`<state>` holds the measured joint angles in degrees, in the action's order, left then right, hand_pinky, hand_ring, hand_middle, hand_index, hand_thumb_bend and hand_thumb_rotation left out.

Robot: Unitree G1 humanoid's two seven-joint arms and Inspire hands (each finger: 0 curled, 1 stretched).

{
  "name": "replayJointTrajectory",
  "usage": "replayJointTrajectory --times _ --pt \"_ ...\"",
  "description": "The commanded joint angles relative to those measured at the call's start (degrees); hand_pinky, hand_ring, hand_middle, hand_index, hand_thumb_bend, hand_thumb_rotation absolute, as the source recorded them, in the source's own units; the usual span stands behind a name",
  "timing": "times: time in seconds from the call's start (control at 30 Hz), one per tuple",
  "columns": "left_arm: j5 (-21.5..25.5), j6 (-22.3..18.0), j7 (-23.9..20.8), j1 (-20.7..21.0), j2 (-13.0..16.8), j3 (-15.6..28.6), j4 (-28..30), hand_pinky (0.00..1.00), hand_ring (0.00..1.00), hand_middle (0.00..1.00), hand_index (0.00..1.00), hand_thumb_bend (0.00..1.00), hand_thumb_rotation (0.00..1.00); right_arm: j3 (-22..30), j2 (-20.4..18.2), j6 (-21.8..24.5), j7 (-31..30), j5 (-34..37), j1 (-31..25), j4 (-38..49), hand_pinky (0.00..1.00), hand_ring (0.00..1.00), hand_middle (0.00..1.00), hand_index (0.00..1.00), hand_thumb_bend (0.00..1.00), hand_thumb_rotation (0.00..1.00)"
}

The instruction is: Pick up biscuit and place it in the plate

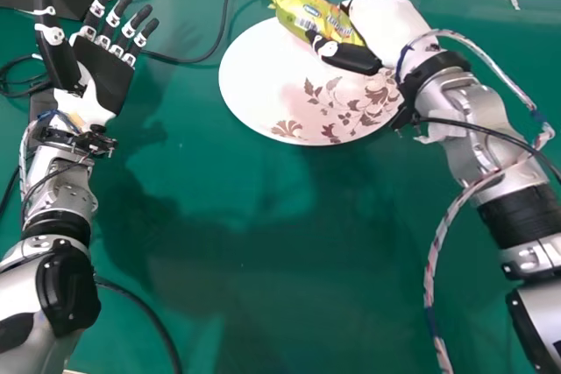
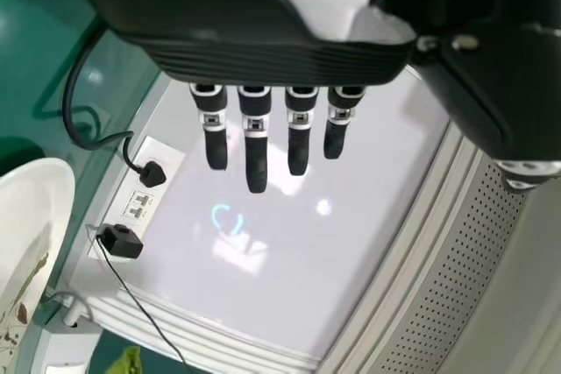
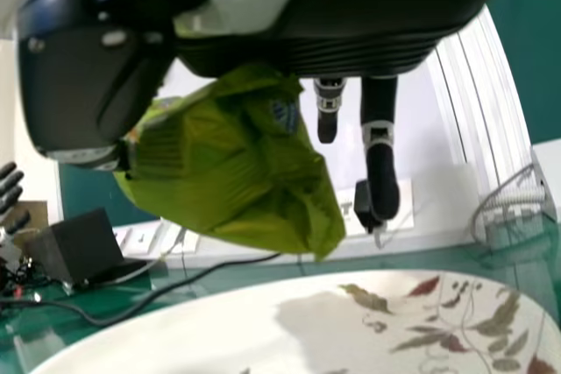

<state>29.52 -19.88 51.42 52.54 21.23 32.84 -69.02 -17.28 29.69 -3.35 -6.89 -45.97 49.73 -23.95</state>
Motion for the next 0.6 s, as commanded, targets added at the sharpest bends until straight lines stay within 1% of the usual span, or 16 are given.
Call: replayJointTrajectory --times 0.0,0.1,0.3,0.5,0.57 --pt "0.0 -0.2 0.5 0.0 0.6 0.2 -0.5 0.94 0.87 0.95 1.0 0.94 0.24 -0.3 0.3 -1.1 0.0 0.7 2.2 -1.0 0.27 0.45 0.42 0.53 0.5 0.0" --pt "0.3 0.0 1.1 0.1 0.5 0.4 -0.5 0.93 0.87 0.95 1.0 0.94 0.23 -0.6 0.2 -1.9 0.1 0.9 2.9 -2.5 0.28 0.45 0.43 0.53 0.5 0.0" --pt "0.1 -0.6 0.6 0.1 0.4 0.2 -0.4 0.92 0.86 0.94 1.0 0.94 0.21 -1.3 0.0 -3.3 0.2 1.1 4.4 -5.4 0.27 0.45 0.43 0.53 0.5 0.0" --pt "0.2 -0.3 1.0 0.1 0.5 0.3 -0.6 0.91 0.86 0.94 1.0 0.93 0.23 -2.6 -0.2 -4.4 0.6 0.6 6.3 -9.6 0.28 0.45 0.42 0.53 0.5 0.0" --pt "0.2 -0.3 0.8 0.1 0.5 0.3 -0.5 0.91 0.86 0.94 1.0 0.92 0.26 -3.0 -0.3 -4.7 0.8 0.6 6.9 -11.2 0.28 0.45 0.42 0.54 0.5 0.0"
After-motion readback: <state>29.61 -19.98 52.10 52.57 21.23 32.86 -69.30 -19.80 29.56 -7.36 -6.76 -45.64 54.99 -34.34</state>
